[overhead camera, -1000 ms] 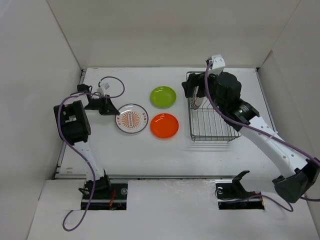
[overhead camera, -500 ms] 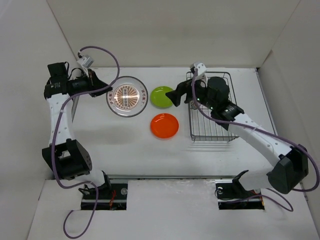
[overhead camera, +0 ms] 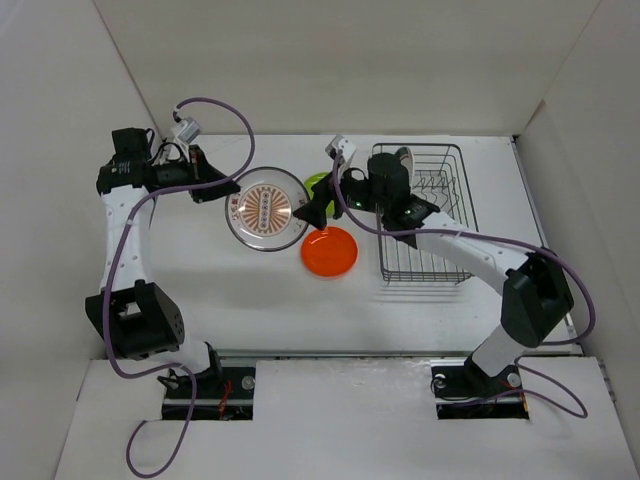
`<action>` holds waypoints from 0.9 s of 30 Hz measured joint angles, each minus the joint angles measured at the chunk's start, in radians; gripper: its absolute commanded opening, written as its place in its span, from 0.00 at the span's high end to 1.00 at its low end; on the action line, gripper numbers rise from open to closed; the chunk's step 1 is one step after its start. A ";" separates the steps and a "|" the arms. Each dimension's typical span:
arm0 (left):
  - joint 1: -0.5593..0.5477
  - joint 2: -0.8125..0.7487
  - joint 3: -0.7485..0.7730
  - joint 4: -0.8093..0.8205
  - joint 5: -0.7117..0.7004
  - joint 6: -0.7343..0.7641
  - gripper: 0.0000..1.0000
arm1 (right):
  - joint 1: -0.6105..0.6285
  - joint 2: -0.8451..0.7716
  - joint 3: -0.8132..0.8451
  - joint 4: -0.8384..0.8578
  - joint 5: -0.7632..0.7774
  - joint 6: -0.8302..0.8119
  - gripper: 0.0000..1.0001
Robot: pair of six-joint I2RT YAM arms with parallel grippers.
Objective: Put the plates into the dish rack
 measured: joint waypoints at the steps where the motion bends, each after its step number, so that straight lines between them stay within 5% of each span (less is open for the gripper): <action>1: 0.000 0.000 0.000 -0.003 0.008 0.001 1.00 | 0.000 0.008 0.012 0.009 -0.014 0.003 0.05; 7: 0.000 0.000 0.000 -0.013 0.044 0.017 1.00 | 0.000 0.040 0.035 0.077 -0.100 0.051 0.33; 10: 0.000 0.000 0.000 -0.020 0.057 0.033 1.00 | 0.000 0.052 0.038 0.123 -0.146 0.093 0.69; 11: 0.000 0.000 0.000 -0.022 0.060 0.037 1.00 | 0.000 0.055 0.038 0.135 -0.158 0.111 0.88; 13: 0.000 0.000 0.000 -0.032 0.074 0.050 1.00 | 0.000 0.057 0.039 0.145 -0.139 0.155 1.00; 16: -0.005 0.000 0.002 -0.018 0.082 0.049 0.68 | -0.009 0.057 0.042 0.136 -0.113 0.199 1.00; 18: -0.004 0.000 -0.003 0.002 0.069 0.021 0.61 | -0.003 0.037 0.039 0.105 -0.074 0.204 1.00; 21: -0.003 -0.021 -0.042 0.082 0.035 -0.037 0.05 | 0.006 -0.044 0.031 0.008 0.063 0.206 1.00; 27: 0.000 -0.151 -0.248 0.356 -0.124 -0.268 0.00 | 0.010 -0.314 0.055 -0.251 0.551 0.168 1.00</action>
